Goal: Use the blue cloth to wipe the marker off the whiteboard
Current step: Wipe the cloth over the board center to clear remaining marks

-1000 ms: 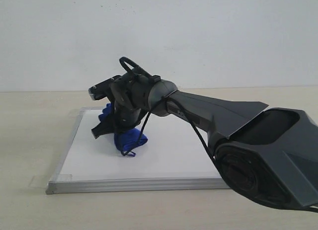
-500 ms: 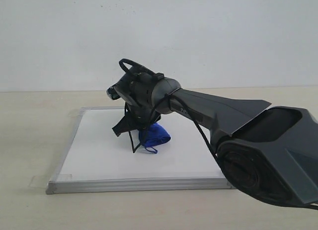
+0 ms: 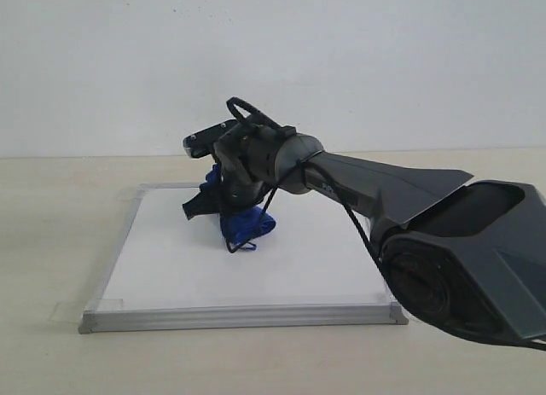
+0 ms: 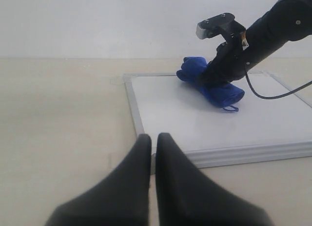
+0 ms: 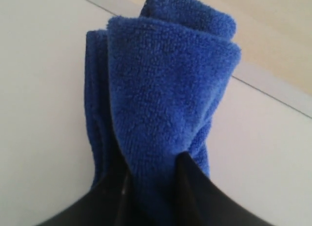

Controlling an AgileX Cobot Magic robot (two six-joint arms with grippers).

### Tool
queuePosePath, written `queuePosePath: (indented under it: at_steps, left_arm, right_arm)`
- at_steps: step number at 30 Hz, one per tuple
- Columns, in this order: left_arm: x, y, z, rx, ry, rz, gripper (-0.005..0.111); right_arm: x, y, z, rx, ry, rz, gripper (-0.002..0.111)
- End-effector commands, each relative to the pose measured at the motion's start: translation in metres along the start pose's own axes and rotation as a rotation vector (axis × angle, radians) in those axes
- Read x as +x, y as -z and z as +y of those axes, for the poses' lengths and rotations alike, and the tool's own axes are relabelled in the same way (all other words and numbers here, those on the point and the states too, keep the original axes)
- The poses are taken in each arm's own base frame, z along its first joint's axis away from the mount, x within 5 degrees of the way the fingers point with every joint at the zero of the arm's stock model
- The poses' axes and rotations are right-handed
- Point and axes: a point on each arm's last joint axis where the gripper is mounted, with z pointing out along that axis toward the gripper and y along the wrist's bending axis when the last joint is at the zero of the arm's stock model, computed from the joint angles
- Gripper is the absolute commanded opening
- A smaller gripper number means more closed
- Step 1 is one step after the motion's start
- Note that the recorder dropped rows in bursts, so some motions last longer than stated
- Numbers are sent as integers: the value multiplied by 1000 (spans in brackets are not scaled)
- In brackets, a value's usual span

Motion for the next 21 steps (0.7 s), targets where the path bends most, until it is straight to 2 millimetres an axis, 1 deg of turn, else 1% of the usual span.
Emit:
queuePosePath:
  at_steps: [1,4,9,17,21]
  left_arm:
    - [1,0,0,-1,-5,-3,4]
    - [1,0,0,-1,-5,-3,4]
    - [1,0,0,-1,-5,-3,4]
    - [1,0,0,-1,-5,-3,4]
    - [1,0,0,-1,-5,-3,4]
  right_arm:
    - [7,-9,17,-149,30,-5,0]
    - [7,-8,26,-245,102,-11,0]
    - [8,-4,38,-382,177,-19,0]
    - [22,6,53,-602,361,67,0]
    - [27,13,61,-723,398,97,0]
